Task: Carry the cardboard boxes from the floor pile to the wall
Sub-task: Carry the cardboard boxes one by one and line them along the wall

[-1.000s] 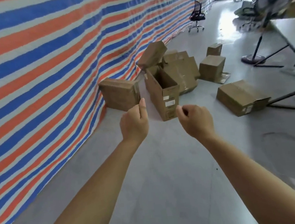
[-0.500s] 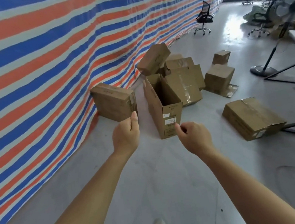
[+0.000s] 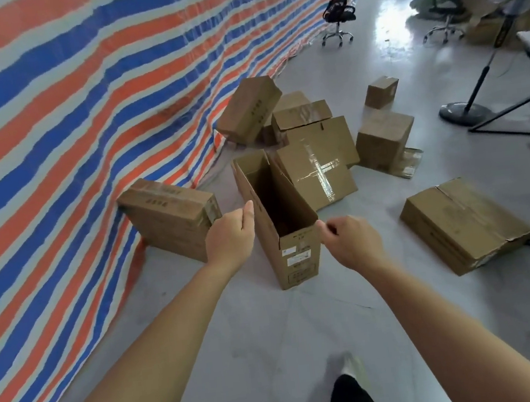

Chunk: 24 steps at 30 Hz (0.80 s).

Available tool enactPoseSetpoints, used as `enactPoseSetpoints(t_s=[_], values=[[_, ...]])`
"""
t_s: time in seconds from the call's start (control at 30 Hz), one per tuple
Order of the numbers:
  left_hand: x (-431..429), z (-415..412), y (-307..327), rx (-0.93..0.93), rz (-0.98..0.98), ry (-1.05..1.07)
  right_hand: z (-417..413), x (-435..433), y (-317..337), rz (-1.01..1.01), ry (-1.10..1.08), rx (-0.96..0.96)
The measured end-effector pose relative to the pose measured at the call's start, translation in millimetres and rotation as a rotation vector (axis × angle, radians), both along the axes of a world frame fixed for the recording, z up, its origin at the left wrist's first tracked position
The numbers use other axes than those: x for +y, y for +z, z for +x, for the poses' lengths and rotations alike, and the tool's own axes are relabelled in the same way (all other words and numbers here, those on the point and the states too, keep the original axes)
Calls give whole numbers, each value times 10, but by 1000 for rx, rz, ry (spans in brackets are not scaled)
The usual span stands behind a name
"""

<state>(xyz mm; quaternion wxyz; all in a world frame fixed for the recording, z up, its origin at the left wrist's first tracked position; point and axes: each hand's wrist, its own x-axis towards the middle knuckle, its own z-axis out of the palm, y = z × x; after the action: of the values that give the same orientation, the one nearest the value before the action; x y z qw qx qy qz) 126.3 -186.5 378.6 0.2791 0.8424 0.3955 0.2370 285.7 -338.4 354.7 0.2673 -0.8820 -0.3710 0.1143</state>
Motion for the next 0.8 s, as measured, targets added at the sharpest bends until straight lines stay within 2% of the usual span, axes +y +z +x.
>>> enactPoseSetpoints(t_s=[0.2,0.27,0.43,0.63,0.8], values=[[948,1123,-283,72,-75,68,1151,1008,-269,-71,72,88],[1318,1512,-223,100,-45,85,1571,1433,-274,-79,87,91],[2064,2048,-270,63,-115,156,2170,2297,-357,-93,128,113],[3217,2549,-1050,188,-273,120,2555,3402,-962,-206,174,158],[4319,2986,-1926,345,-318,-29,2683,4243,-1880,-289,64,281]])
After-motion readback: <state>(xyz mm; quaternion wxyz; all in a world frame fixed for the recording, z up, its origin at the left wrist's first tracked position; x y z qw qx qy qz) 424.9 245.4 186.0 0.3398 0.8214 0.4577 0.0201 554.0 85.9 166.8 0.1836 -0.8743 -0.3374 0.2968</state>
